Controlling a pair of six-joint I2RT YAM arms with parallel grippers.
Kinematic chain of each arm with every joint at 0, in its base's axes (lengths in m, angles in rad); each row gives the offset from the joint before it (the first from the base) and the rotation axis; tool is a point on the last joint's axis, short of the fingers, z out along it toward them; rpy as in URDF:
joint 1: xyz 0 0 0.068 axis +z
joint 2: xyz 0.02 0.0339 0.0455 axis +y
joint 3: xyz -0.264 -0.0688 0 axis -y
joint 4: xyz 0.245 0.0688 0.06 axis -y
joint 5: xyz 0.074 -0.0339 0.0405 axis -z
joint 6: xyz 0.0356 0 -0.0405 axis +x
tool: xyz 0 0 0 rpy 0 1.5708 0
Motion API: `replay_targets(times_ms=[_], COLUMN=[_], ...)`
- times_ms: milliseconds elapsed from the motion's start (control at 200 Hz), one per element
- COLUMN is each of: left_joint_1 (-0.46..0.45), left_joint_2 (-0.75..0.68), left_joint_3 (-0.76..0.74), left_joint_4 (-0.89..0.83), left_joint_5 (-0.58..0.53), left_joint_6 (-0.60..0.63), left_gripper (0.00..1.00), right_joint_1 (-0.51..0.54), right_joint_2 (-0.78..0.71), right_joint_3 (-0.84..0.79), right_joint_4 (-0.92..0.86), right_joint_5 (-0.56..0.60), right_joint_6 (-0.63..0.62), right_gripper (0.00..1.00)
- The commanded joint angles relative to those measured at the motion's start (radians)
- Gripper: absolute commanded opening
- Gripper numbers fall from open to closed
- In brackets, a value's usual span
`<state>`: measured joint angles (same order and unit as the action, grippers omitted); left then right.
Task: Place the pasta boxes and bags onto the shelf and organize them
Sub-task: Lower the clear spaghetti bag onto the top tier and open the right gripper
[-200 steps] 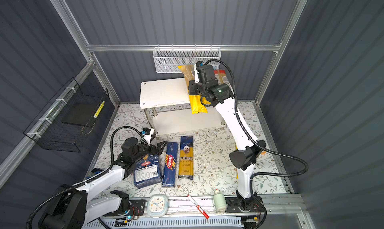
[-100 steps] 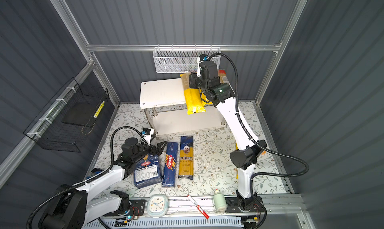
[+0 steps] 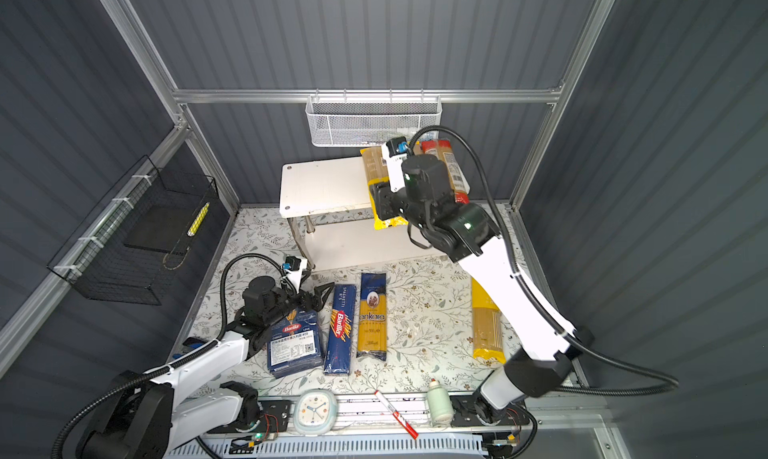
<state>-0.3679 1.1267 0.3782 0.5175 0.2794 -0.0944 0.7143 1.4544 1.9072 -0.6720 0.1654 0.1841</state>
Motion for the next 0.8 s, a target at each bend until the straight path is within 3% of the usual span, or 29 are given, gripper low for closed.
replay_targets(times_ms=[0,230,795], left_joint_1=[-0.002,-0.002,-0.002], left_joint_2=[-0.025,-0.007,-0.017], left_joint_3=[-0.011,-0.005,-0.011], left_joint_4=[0.009,0.008,0.006], left_joint_5=[-0.010,-0.005,-0.014], left_joint_6=[-0.002,-0.003,-0.002], left_gripper=[0.99,0.99,0.99], right_joint_1=[0.010,0.016,-0.018], right_joint_2=[-0.091,-0.181,-0.140], right_joint_3=[-0.117,-0.271,-0.399], right_joint_4=[0.012,0.034,0.169], right_joint_5=[0.024,0.010,-0.008], right_joint_6=[0.006,0.050,0.091], right_gripper=[0.44,0.42,0.33])
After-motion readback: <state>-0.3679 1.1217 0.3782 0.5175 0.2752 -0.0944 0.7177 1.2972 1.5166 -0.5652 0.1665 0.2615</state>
